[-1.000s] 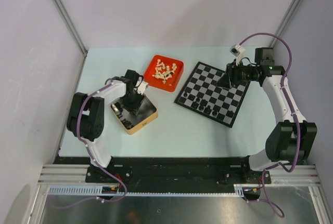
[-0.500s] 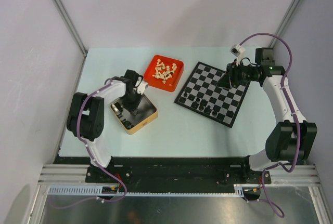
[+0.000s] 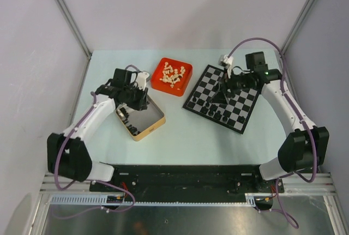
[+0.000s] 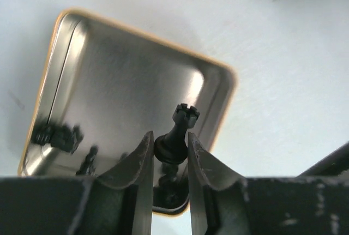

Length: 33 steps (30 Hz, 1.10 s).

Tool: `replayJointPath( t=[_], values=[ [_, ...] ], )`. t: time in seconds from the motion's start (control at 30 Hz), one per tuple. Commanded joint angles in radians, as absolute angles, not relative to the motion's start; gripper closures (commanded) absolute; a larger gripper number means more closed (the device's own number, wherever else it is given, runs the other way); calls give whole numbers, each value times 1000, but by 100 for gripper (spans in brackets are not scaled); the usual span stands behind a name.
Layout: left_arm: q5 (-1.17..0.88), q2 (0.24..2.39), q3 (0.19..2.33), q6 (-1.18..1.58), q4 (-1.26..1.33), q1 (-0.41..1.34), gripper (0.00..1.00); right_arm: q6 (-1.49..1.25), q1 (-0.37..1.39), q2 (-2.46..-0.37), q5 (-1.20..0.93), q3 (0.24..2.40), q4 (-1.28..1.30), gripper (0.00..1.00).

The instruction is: Set up the chess pieces on the board

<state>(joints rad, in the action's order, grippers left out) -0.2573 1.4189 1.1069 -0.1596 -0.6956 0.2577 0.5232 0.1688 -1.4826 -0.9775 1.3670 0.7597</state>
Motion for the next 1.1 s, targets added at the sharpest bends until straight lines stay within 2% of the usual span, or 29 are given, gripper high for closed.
replayJointPath(
  t=[0.0,0.13,0.3,0.53,0.87,1.07],
  values=[
    [-529,1309,1081,-178,-589,323,85,907,259,-1463,-1161,1402,935,16],
    [-640,1296,1084,-149,-479,458,85,1098,376,-1499,-1166,1463,1044,13],
    [-702,1338,1120,-114,-410,580,85,1126,417,-1528,-1140,1514,1066,12],
    [-753,1397,1158,-83,-356,647,85,1124,445,-1531,-1127,1506,1074,16],
    [-801,1407,1155,-37,-299,660,85,1077,503,-1559,-1108,1496,1043,37],
    [-815,1402,1149,-25,-284,664,85,1051,517,-1572,-1089,1497,1022,43]
  ],
)
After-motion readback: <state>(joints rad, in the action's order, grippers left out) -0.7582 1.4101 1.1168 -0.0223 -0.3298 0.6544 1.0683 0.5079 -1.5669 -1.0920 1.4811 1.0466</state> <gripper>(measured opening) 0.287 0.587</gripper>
